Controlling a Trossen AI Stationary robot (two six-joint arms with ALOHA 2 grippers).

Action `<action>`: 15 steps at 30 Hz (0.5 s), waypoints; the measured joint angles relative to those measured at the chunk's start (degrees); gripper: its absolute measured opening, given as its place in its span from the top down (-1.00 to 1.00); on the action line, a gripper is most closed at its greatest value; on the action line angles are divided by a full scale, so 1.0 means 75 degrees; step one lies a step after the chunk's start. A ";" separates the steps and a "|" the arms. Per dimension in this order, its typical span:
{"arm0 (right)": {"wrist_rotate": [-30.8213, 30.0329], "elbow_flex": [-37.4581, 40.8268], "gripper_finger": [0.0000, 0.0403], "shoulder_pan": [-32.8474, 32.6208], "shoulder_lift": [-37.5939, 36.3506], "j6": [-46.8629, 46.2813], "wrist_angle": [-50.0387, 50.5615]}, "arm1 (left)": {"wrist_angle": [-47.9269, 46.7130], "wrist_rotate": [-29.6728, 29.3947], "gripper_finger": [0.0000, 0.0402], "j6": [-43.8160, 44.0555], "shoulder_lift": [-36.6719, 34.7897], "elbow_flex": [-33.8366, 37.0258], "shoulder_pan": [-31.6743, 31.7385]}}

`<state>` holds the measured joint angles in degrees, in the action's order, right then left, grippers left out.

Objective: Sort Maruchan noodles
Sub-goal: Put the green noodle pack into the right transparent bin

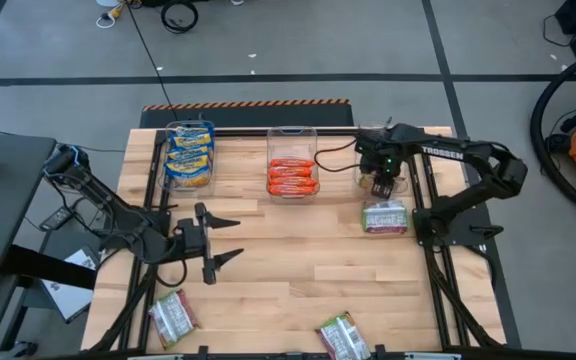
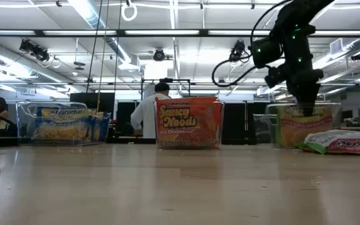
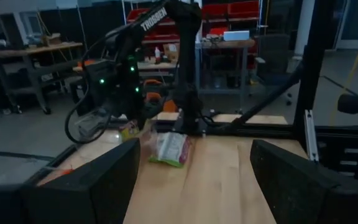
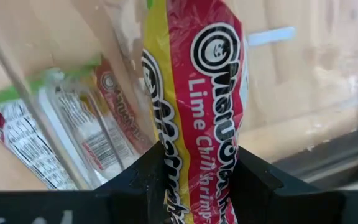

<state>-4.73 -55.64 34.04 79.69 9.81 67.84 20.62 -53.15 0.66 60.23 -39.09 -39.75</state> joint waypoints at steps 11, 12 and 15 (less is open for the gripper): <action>-0.0119 0.0384 0.26 -0.0230 0.0070 0.0296 -0.0169 | -0.0604 0.0064 -0.54 0.0579 0.0016 0.0003 0.0058; -0.0175 0.0459 0.24 -0.0230 0.0066 0.0317 -0.0166 | -0.0719 0.0067 -0.54 0.0620 0.0016 0.0003 0.0058; -0.0231 0.0586 0.20 -0.0233 0.0043 0.0328 -0.0164 | -0.0977 0.0066 -0.54 0.0769 0.0019 0.0003 0.0058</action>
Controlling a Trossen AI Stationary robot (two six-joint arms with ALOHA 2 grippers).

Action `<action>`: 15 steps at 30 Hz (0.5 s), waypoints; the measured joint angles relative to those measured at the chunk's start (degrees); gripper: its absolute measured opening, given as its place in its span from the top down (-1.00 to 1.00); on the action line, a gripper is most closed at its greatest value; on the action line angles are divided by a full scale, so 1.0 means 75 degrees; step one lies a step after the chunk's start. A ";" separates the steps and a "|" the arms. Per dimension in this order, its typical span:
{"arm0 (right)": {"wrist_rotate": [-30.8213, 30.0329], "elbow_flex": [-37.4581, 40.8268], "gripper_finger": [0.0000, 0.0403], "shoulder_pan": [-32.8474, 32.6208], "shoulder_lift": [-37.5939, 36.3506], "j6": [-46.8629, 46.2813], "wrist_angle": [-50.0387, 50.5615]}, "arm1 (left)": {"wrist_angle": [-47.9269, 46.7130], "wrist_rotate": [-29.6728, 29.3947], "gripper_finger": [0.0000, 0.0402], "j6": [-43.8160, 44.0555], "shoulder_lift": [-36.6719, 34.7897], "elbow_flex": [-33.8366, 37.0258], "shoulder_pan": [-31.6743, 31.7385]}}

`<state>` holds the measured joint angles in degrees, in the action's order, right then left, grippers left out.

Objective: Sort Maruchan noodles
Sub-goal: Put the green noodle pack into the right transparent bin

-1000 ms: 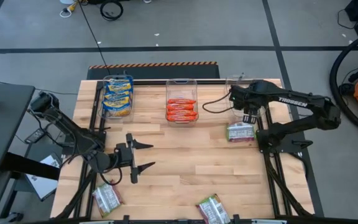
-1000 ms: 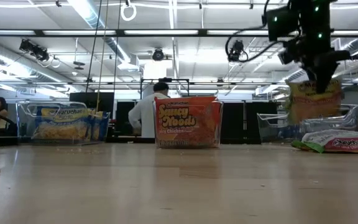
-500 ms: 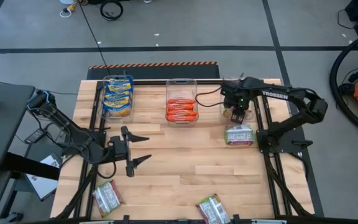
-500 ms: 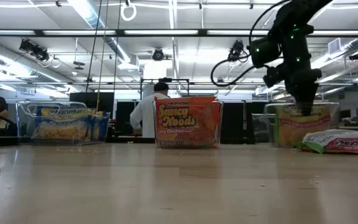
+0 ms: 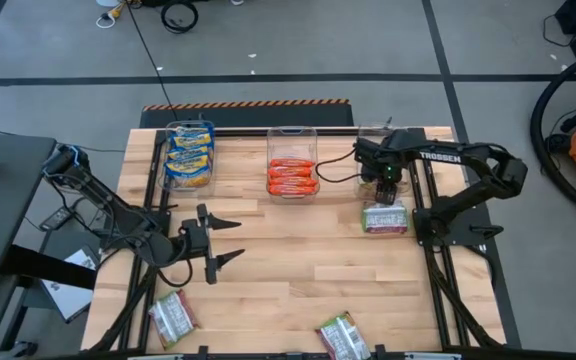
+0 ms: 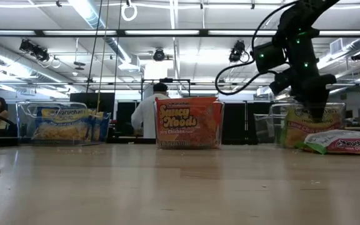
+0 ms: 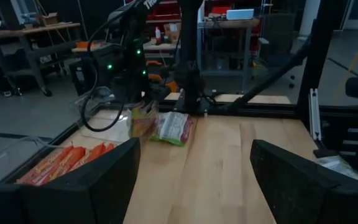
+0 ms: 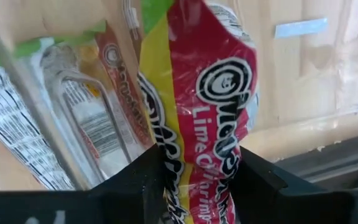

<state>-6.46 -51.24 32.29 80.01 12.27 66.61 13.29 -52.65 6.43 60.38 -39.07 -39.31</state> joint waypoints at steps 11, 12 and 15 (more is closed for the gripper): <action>0.0012 -0.0044 -0.01 -0.0146 -0.0752 -0.0090 0.0122 | 0.0002 -0.0006 -0.54 0.0056 0.0000 0.0000 0.0001; 0.0015 -0.0044 -0.03 -0.0193 -0.0860 -0.0088 0.0114 | 0.0001 -0.0019 -0.54 0.0053 0.0000 0.0000 0.0017; 0.0009 -0.0044 -0.08 -0.0349 -0.1159 -0.0111 0.0113 | 0.0004 -0.0028 -0.54 0.0047 0.0000 0.0000 0.0101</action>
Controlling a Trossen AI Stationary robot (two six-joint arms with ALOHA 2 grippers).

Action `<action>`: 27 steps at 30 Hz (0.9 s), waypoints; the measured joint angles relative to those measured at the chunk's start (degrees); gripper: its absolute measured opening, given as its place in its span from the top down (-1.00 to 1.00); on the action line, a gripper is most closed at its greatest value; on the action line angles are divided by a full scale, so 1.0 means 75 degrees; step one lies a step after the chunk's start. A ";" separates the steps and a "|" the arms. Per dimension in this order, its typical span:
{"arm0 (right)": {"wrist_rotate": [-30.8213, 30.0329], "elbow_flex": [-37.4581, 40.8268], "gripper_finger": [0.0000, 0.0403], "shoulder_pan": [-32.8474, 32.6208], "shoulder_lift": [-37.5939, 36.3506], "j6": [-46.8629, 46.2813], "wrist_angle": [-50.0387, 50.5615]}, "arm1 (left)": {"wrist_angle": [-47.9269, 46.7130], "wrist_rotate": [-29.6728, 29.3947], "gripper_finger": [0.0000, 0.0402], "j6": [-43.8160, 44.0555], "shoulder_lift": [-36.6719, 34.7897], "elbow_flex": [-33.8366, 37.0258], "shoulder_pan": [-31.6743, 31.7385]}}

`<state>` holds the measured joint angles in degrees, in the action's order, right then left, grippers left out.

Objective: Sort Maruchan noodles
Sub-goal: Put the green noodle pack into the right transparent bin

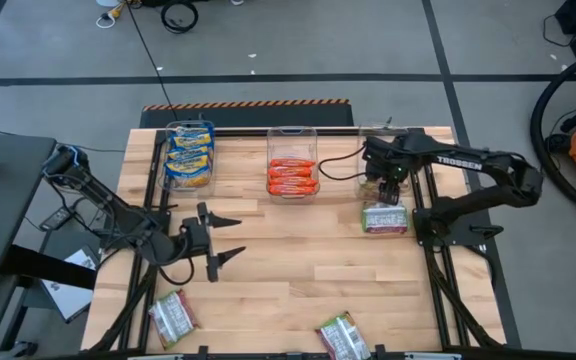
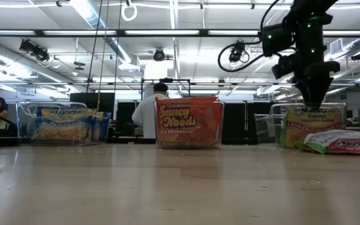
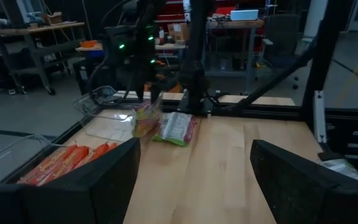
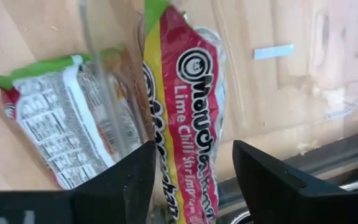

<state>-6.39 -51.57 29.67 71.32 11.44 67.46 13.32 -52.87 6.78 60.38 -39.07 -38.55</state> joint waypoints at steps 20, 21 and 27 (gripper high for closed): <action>-0.0268 -0.0015 -0.07 -0.4421 -0.1222 -0.4268 -0.0013 | 0.1020 0.0700 -0.54 -0.1198 0.0579 -0.0003 0.0604; -0.0325 -0.0015 -0.07 -0.4841 -0.1086 -0.4497 -0.0019 | 0.1031 0.0697 -0.54 -0.1196 0.0711 -0.0003 0.0604; -0.1117 0.0328 -0.06 -0.7019 -0.0140 -0.5733 0.0066 | 0.1244 0.0714 -0.54 -0.0962 0.1426 -0.0003 0.0541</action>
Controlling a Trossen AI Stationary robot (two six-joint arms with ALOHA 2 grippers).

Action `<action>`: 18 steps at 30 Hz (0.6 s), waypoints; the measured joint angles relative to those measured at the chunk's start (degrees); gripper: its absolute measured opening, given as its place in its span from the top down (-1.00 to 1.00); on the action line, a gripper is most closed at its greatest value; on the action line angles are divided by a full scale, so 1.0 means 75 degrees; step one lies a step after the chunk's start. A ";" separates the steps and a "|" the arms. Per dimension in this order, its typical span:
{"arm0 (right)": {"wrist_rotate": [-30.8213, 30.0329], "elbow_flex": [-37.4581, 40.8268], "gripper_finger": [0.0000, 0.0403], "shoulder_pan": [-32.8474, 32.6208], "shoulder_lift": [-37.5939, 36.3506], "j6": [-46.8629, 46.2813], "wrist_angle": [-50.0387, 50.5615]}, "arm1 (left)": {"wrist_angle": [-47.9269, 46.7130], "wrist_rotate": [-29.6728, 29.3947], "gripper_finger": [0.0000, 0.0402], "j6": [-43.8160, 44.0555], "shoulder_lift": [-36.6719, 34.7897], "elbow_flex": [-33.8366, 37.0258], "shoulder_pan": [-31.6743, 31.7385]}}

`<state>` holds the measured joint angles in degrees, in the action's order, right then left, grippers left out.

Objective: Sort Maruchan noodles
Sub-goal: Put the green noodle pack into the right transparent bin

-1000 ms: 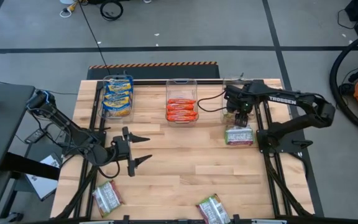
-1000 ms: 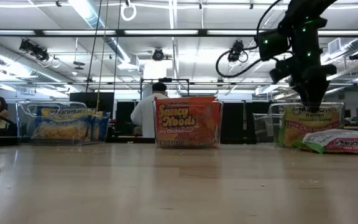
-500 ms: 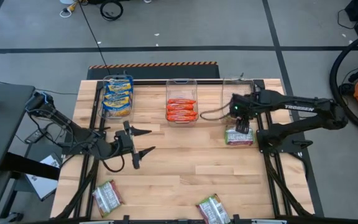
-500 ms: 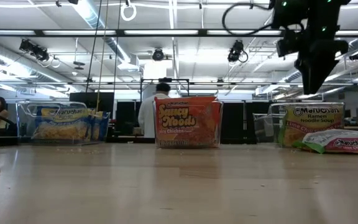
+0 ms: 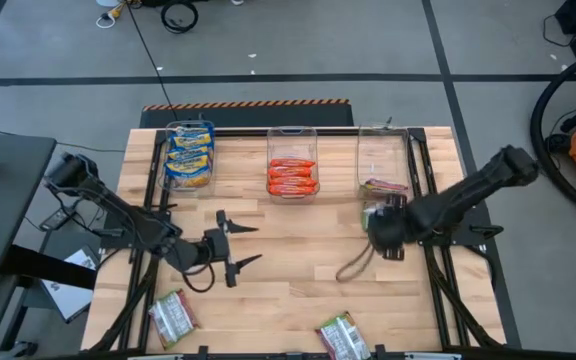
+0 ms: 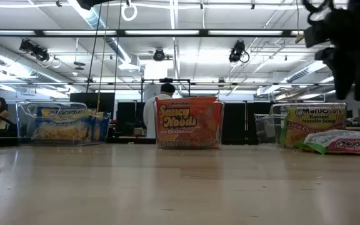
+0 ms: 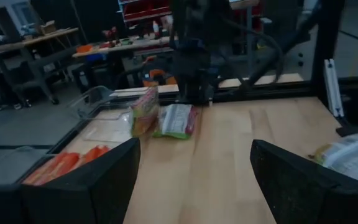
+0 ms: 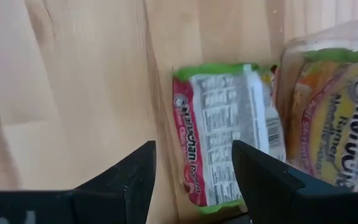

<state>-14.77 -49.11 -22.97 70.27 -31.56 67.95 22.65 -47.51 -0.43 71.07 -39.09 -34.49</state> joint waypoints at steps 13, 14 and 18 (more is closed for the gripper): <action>-0.1195 0.1348 -0.06 -0.1884 0.1879 -0.1627 -0.0240 | 0.0790 0.0176 -0.54 -0.1237 0.0673 0.0000 -0.0639; -0.1263 0.1389 -0.06 -0.1881 0.2004 -0.1615 -0.0335 | 0.0787 0.0176 -0.54 -0.1235 0.0675 0.0000 -0.0636; -0.1303 0.1465 -0.02 -0.1833 0.2486 -0.1610 -0.0735 | 0.0822 0.0175 -0.54 -0.1236 0.0676 0.0000 -0.0634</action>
<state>-24.55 -38.12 -36.72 88.91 -43.63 62.44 28.82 -46.20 -9.70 76.14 -39.09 -39.24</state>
